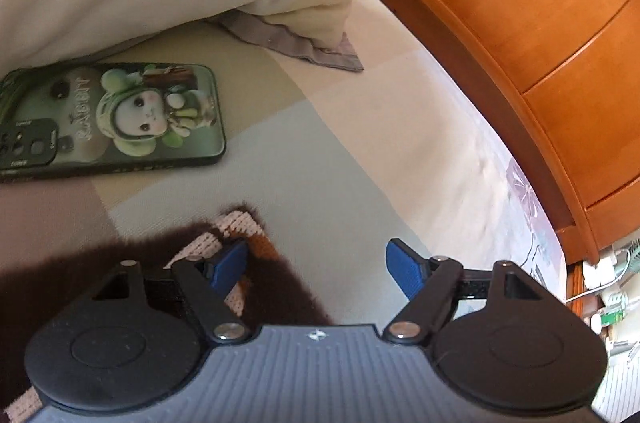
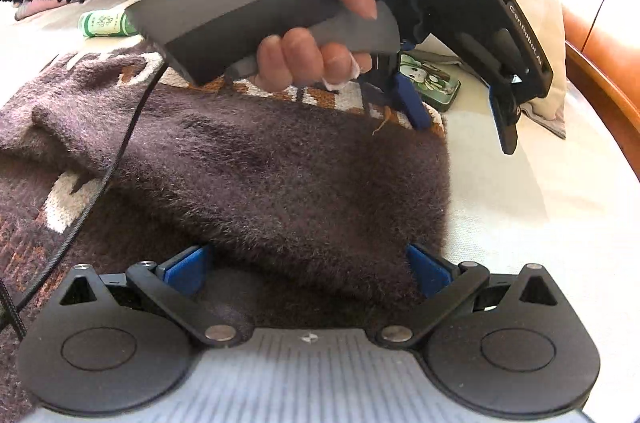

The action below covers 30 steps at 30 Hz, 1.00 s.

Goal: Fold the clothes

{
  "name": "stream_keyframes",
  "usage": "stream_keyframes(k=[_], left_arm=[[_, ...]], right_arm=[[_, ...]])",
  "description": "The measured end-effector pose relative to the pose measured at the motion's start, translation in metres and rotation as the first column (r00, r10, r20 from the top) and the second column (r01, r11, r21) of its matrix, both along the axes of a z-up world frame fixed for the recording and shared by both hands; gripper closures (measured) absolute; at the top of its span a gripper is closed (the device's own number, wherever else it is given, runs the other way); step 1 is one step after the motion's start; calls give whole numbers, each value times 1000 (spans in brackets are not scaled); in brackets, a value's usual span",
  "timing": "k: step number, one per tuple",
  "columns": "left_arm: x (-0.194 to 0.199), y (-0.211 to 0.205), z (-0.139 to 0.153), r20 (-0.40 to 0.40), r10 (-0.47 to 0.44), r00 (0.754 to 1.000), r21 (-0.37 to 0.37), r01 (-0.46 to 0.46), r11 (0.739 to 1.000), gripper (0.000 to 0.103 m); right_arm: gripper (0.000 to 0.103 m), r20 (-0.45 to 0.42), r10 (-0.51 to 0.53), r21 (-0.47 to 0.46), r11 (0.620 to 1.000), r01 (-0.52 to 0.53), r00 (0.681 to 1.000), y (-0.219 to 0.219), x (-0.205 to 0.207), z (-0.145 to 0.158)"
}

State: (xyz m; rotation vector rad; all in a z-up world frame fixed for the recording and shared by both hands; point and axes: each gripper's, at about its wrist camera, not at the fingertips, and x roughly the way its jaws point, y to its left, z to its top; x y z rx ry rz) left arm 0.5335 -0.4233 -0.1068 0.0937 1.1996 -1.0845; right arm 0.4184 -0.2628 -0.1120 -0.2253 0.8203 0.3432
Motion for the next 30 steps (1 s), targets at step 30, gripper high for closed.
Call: stream_keyframes(k=[30], left_arm=[[-24, 198, 64, 243, 219, 945, 172, -264, 949, 24]], right_arm=[[0, -30, 70, -104, 992, -72, 997, -15, 12, 24]])
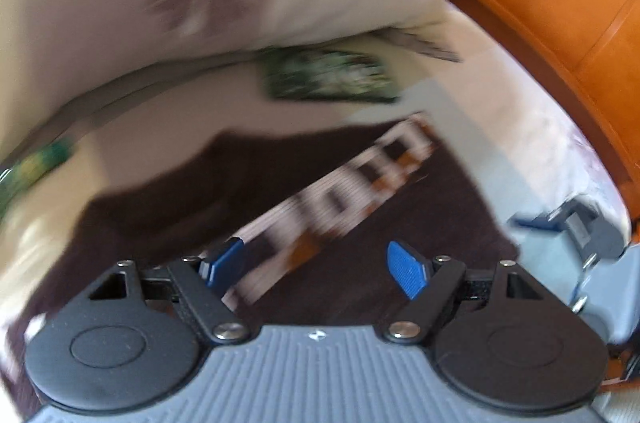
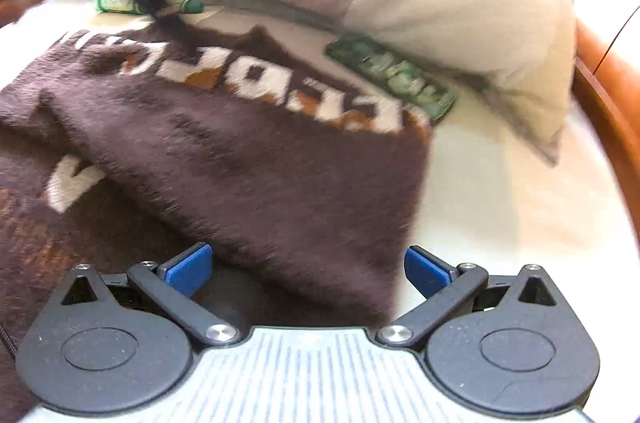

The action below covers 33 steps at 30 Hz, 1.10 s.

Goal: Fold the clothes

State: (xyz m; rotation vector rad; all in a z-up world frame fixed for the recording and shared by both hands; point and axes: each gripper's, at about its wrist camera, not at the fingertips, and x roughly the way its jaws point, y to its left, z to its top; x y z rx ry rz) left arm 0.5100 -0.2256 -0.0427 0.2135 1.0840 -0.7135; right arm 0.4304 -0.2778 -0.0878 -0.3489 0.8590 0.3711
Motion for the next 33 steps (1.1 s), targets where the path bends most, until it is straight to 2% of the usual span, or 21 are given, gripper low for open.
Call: stream_keyframes(k=[2, 4, 7, 9, 11, 13, 15, 17, 21, 25, 29, 31, 33], left_arm=[[-7, 21, -7, 40, 35, 999, 34, -36, 999, 24], [-10, 37, -19, 56, 57, 997, 55, -60, 997, 24], [-9, 61, -35, 47, 120, 992, 62, -123, 990, 24], [-9, 80, -42, 39, 153, 987, 17, -154, 988, 24], [-10, 88, -40, 41, 149, 988, -4, -149, 989, 24], [-9, 88, -32, 49, 132, 990, -2, -132, 991, 24], [-3, 92, -22, 62, 133, 989, -39, -131, 991, 24], [11, 95, -16, 54, 150, 987, -85, -145, 986, 24], [39, 93, -17, 28, 116, 993, -124, -112, 986, 24], [59, 88, -20, 28, 75, 997, -144, -70, 987, 24], [79, 89, -30, 7, 68, 998, -147, -66, 987, 24], [87, 90, -38, -15, 67, 998, -166, -68, 984, 22], [95, 90, -46, -36, 66, 997, -182, -72, 981, 22]], right_arm=[[0, 33, -17, 10, 1000, 16, 999, 1, 6, 7], [0, 48, -43, 60, 997, 40, 998, 5, 15, 12], [0, -6, -51, 119, 992, 51, 999, 16, 30, 0], [0, -64, -71, 134, 988, 79, 995, 18, 36, -20], [0, -17, -58, 129, 990, 60, 998, 18, 28, -27], [0, -35, -64, 106, 992, 67, 997, 21, 29, -21], [0, -67, -80, 104, 991, 87, 995, 26, 36, -13], [0, -31, -73, 151, 985, 77, 997, 33, 45, 4], [0, 30, 24, 209, 977, -30, 999, 63, 78, 22], [0, 20, 191, 248, 950, -190, 981, 100, 118, 16], [0, -51, 320, 259, 919, -297, 946, 123, 145, -1], [0, -100, 354, 262, 911, -319, 930, 130, 155, -11], [0, -114, 374, 239, 910, -340, 921, 134, 159, -20]])
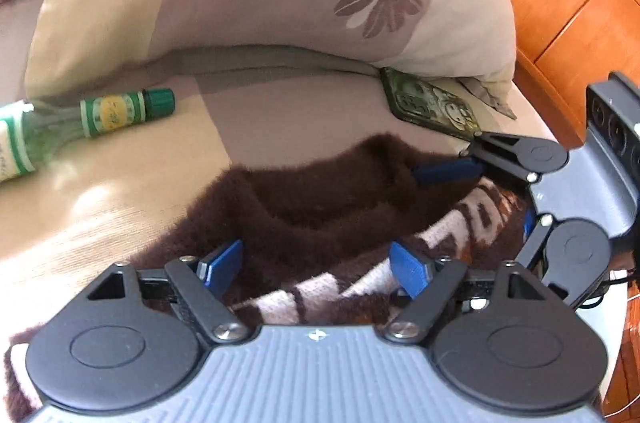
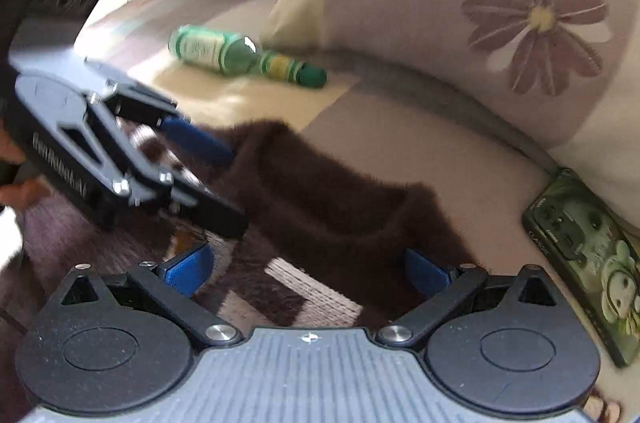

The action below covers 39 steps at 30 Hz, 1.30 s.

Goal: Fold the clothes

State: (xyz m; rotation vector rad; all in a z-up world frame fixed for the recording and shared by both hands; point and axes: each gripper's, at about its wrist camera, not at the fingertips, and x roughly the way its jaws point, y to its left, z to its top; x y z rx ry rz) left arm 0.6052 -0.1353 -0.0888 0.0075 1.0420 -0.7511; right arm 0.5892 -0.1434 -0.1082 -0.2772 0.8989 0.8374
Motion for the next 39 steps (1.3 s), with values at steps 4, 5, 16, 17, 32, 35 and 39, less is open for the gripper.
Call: stream_keyframes(k=[4, 5, 16, 17, 32, 35, 39], left_arm=[[7, -4, -4, 27, 3, 1000, -14, -3, 1000, 21], [8, -6, -5, 37, 4, 999, -17, -3, 1000, 21], [14, 0, -2, -5, 20, 1000, -56, -20, 998, 19], [15, -1, -5, -8, 9, 1000, -47, -10, 999, 19], [-42, 32, 41, 141, 73, 987, 85, -86, 993, 18], [-74, 35, 45, 161, 60, 985, 107, -78, 991, 18], [-102, 21, 22, 123, 25, 992, 190, -48, 981, 17]], right_arm=[[0, 7, 0, 28, 1000, -1, 1000, 0, 7, -10], [0, 14, 1, 36, 999, -1, 1000, 0, 8, -11], [0, 57, -60, 11, 998, 60, 997, -4, 4, -1], [0, 47, -65, 19, 998, 64, 997, -4, 6, -2], [0, 113, -255, 22, 967, 254, 960, -60, -38, 34], [0, 100, -280, 17, 960, 279, 955, -76, -74, 39], [0, 40, -320, -40, 946, 321, 947, -87, -108, 13]])
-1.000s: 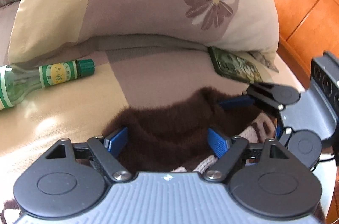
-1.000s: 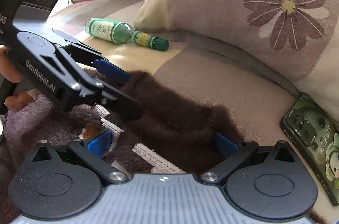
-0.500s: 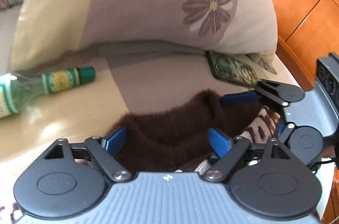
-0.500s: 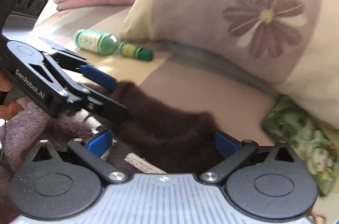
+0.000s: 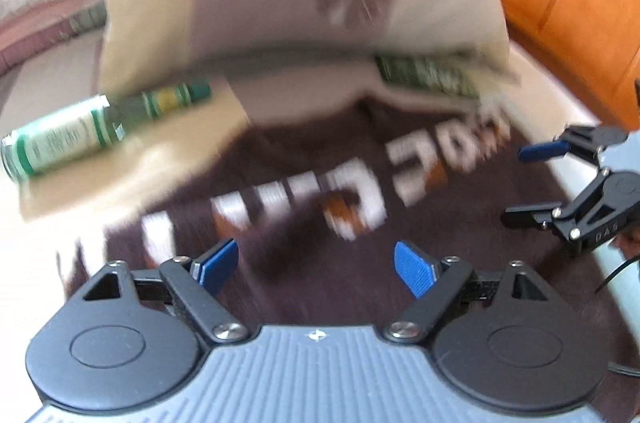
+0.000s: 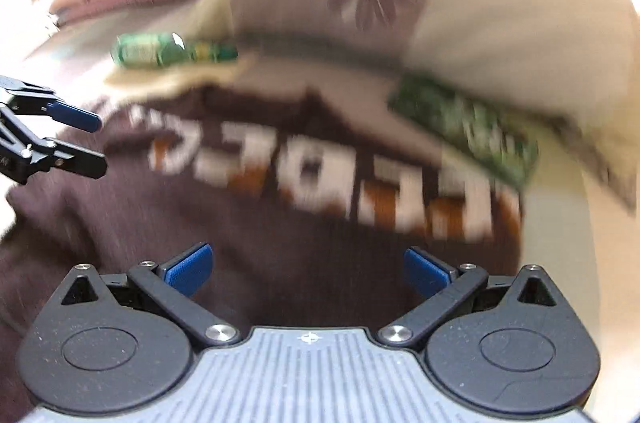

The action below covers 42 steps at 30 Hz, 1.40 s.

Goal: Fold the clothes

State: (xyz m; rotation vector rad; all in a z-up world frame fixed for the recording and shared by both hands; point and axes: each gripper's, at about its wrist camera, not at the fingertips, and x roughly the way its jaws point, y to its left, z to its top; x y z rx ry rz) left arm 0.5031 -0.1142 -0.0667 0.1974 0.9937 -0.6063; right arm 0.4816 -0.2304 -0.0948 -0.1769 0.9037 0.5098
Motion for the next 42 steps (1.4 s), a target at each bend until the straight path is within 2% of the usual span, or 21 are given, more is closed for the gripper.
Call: stream_keyframes(k=[2, 5, 8, 11, 14, 16, 17, 18, 20, 25, 29, 31, 32, 35, 39, 42], left_arm=[[-6, -2, -16, -28, 19, 999, 44, -18, 999, 17], [-7, 5, -10, -27, 79, 997, 23, -78, 997, 18], [-9, 7, 7, 25, 68, 997, 16, -69, 997, 18], [-7, 3, 15, 68, 57, 996, 37, -60, 998, 18], [-4, 3, 18, 81, 100, 992, 45, -104, 994, 18], [-1, 8, 18, 60, 146, 987, 28, -148, 989, 18], [-1, 10, 18, 51, 165, 985, 26, -166, 986, 18], [0, 13, 18, 42, 181, 983, 30, -182, 983, 18], [-1, 17, 18, 28, 203, 979, 36, -204, 978, 18], [-9, 15, 26, 55, 167, 984, 40, -169, 985, 18], [-8, 13, 27, 54, 193, 980, 17, -195, 981, 18], [-7, 14, 27, 44, 200, 979, 6, -200, 980, 18], [-7, 15, 29, 41, 198, 979, 3, -198, 980, 18], [-8, 15, 33, 39, 140, 989, 22, -141, 990, 18], [-10, 4, 38, 42, 49, 998, 10, -50, 999, 18], [-8, -16, 35, 14, -23, 1000, -64, 24, 998, 18]], right_arm=[[0, -8, -20, -6, 1000, 20, 1000, -5, -10, -17], [0, 4, -22, -26, 999, 22, 1000, -3, -15, -12], [0, 35, -23, 26, 999, 22, 999, -6, -20, 5], [0, 10, 8, 67, 998, -9, 1000, 1, -21, 6], [0, 8, 70, 91, 993, -70, 998, 24, -22, 0], [0, -22, 134, 119, 984, -130, 991, 43, -24, -4], [0, -40, 167, 115, 980, -162, 985, 53, -25, -6], [0, -29, 187, 82, 979, -184, 982, 61, -28, -6], [0, -7, 224, 77, 972, -223, 975, 66, -33, 0], [0, 7, 184, 114, 976, -184, 983, 54, -36, 12], [0, -32, 191, 152, 971, -184, 981, 75, -28, 6], [0, -45, 213, 131, 970, -206, 976, 90, -29, 1], [0, -51, 224, 119, 969, -217, 973, 97, -29, -1], [0, -58, 217, 179, 963, -203, 974, 87, -34, 10], [0, -17, 100, 103, 990, -98, 995, 51, -49, 23], [0, -32, 16, 37, 999, -15, 999, 23, -56, 24]])
